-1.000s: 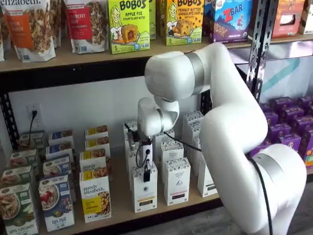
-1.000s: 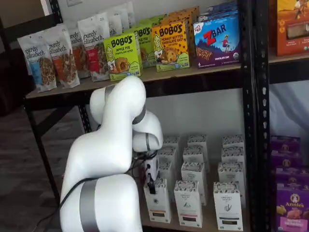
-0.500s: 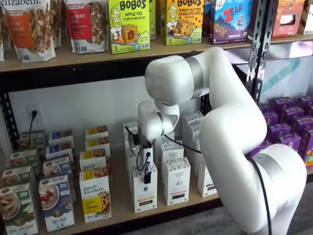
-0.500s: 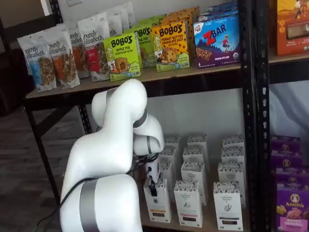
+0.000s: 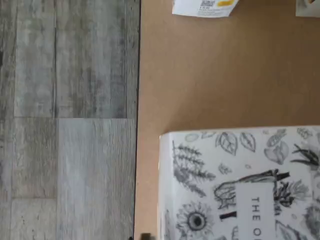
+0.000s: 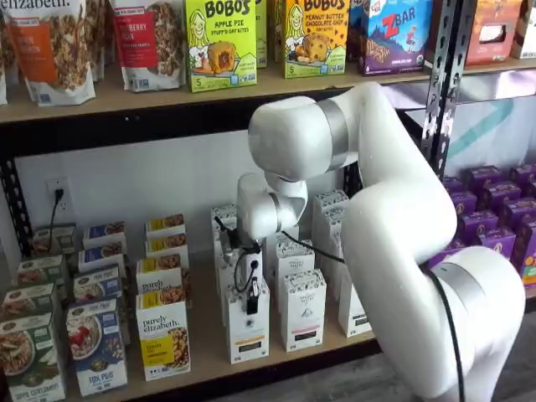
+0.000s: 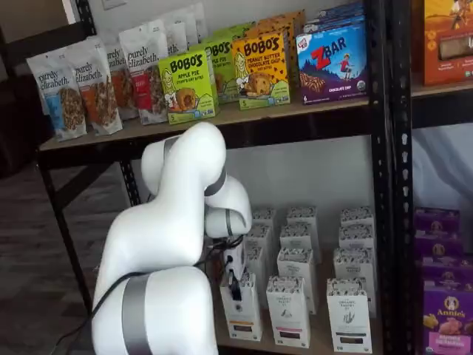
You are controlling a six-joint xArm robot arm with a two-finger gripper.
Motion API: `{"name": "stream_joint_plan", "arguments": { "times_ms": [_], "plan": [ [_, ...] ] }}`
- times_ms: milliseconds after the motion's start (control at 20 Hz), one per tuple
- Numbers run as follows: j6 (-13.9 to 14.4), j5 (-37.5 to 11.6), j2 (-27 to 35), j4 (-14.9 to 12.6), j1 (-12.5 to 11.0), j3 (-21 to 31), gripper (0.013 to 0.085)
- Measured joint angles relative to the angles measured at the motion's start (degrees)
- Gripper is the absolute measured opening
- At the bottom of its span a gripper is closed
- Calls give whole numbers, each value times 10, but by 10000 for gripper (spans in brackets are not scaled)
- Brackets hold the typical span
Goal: Pick up the white box with a yellow strip in the middle, on the bottom shelf, the fourth box from the left
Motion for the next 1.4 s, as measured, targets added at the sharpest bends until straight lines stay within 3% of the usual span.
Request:
{"name": "stream_joint_plan", "arguments": {
  "times_ms": [100,650,900,1400],
  "plan": [
    [1,3,-1,-2,-1,0,650],
    [2,16,0,-5,-2,-6,650],
    [-3,18,0,2,-1,-8,490],
    [17,16,-30,-18,2,29,490]
  ]
}}
